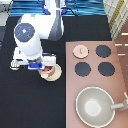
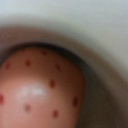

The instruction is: Take the lid off the pot, put the pot on the plate, and use the tool to push the pot to the front of the table.

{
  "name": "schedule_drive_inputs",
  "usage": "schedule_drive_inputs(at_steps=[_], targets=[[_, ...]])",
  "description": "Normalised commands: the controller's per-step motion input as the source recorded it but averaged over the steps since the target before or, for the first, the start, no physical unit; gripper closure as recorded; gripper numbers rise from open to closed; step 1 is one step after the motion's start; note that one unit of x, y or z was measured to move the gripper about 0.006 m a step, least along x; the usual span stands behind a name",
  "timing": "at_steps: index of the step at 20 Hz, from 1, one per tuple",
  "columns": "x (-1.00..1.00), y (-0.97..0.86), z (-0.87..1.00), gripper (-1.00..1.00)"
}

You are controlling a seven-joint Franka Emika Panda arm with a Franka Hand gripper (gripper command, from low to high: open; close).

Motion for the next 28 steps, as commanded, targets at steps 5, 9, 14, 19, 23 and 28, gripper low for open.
schedule_drive_inputs(at_steps=[5, 9, 14, 19, 23, 28], targets=[[-0.07, 0.24, -0.03, 1.00], [-0.10, 0.18, -0.09, 1.00], [-0.13, -0.15, -0.34, 1.00], [-0.16, -0.34, -0.46, 1.00], [-0.14, -0.11, -0.24, 1.00], [-0.13, 0.06, -0.05, 1.00]])
